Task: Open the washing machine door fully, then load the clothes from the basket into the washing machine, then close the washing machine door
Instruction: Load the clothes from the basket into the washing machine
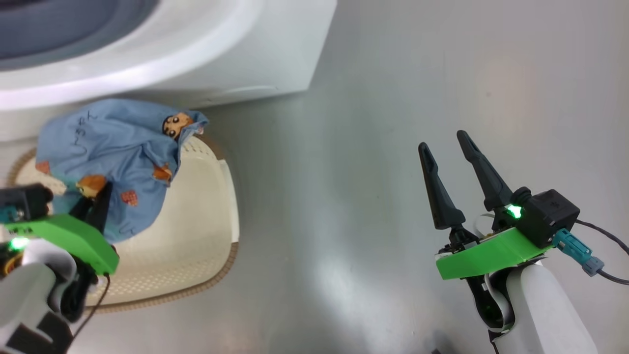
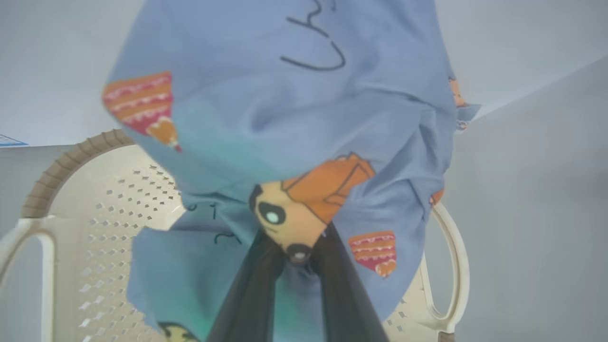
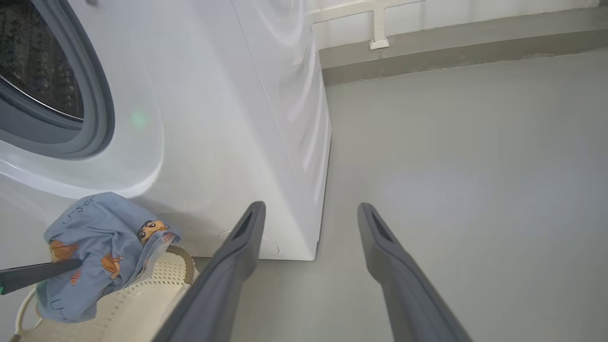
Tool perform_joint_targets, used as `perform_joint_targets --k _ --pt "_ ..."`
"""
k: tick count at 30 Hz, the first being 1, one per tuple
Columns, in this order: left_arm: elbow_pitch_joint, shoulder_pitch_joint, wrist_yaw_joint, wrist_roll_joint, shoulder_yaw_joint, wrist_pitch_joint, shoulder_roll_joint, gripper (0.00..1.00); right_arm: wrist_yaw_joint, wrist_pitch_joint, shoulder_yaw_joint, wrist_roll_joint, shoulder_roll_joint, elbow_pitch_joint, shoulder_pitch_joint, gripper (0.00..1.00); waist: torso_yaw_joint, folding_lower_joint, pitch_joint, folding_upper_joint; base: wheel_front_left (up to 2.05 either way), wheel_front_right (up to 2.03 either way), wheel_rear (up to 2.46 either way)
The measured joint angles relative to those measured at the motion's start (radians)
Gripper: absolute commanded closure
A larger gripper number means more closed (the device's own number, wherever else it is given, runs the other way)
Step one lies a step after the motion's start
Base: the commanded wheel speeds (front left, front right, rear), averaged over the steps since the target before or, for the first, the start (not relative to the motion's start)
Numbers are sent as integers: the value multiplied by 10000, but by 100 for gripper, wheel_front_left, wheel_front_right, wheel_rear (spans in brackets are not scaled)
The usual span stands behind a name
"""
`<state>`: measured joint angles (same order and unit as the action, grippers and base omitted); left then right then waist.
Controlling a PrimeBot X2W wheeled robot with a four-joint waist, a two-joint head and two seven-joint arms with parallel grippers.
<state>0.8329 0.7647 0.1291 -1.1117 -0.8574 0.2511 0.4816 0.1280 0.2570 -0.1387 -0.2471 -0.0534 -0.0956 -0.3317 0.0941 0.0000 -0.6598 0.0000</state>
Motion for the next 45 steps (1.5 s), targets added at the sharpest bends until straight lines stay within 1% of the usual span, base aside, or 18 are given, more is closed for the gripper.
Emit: perform_joint_targets --k 3,13,14,15,22,26,35,41,45 --pt "-274 -646 0 564 901 2 -136 100 0 0 42 12 -8 -130 47 0 -155 0 414 0 0 0 0" --pt "-1482 -2651 0 2610 3883 2 -876 100 0 0 305 169 -19 -439 652 0 -497 -1 1874 0 0 0 0" --pt "-1649 -2855 0 2815 4174 2 -976 100 0 0 362 169 -15 -462 726 0 -520 0 2022 0 0 0 0" --pt "-2015 -3273 -12 3273 4717 0 -1156 100 0 0 518 169 -21 -481 875 0 -566 0 2317 0 0 0 0" --pt "-3480 -4558 -13 4759 6466 2 -1770 100 0 0 577 174 -21 -579 1271 0 -674 0 3257 0 0 0 0" --pt "-4349 -5170 -13 5382 7114 2 -2178 100 0 0 589 174 -15 -606 1498 0 -695 0 3735 0 0 0 0" --pt "-5758 -6341 -13 6623 8263 2 -2704 100 0 0 788 261 -8 -564 1992 0 -632 0 4666 0 0 0 0" --pt "-6357 -6920 -13 7227 8715 2 -3106 100 0 0 899 341 2 -537 2329 0 -558 0 5140 0 0 0 0" --pt "-6594 -7273 -12 7430 8939 6 -3404 100 0 0 982 401 8 -520 2495 0 -540 0 5418 0 0 0 0"
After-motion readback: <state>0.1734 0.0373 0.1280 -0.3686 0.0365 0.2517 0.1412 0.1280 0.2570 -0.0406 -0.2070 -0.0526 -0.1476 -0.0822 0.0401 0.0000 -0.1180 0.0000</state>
